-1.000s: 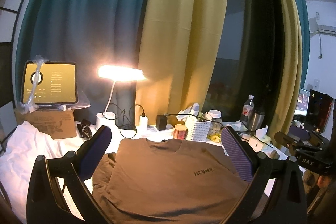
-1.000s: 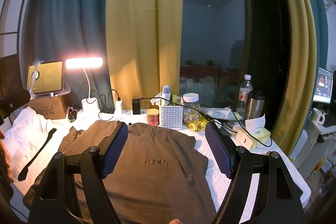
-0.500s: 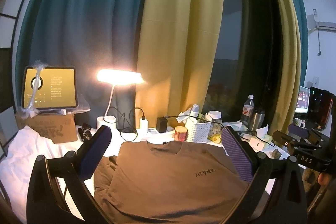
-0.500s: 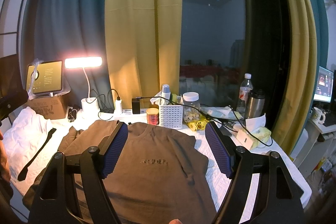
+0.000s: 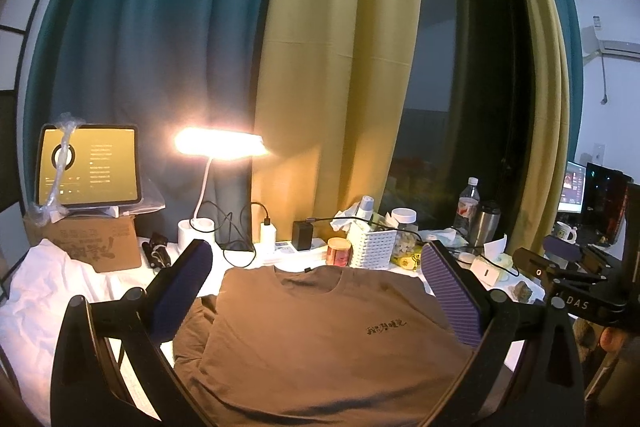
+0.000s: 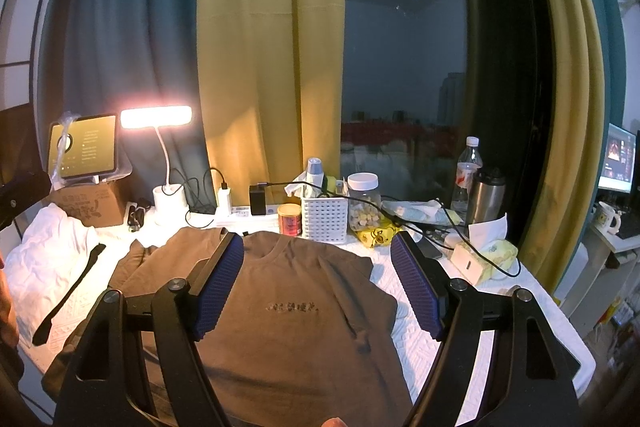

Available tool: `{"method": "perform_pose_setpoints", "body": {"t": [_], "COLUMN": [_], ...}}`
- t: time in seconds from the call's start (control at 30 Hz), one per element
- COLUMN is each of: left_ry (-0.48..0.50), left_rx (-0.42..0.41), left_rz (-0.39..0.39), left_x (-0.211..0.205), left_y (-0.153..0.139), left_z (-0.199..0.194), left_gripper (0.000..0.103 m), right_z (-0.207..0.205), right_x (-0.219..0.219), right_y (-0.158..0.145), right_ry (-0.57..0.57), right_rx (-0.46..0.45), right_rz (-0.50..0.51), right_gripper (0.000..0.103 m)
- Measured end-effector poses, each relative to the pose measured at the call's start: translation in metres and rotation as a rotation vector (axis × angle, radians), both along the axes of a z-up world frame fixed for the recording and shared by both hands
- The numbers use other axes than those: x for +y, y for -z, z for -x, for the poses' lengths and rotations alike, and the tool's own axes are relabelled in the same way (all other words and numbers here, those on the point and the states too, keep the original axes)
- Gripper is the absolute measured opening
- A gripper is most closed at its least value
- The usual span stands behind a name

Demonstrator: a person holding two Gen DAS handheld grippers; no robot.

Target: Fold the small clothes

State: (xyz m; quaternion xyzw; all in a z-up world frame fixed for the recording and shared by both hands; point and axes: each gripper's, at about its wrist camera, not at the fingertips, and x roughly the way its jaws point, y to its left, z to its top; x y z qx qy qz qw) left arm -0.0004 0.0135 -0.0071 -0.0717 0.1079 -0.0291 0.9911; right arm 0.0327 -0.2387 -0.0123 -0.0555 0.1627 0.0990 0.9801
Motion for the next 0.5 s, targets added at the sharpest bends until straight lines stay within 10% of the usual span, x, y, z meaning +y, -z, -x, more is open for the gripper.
{"method": "perform_pose_setpoints", "body": {"t": [0.5], "left_ry": [-0.016], "left_rx": [0.059], "left_rz": [-0.041], "left_x": [-0.013], "left_y": [0.018], "left_z": [-0.037], "left_gripper": [0.102], "right_z": [-0.037], "right_x": [-0.013], "right_y": [0.022], "right_ry": [0.011], "right_rx": [0.073], "right_rz": [-0.011], "right_gripper": [0.079]}}
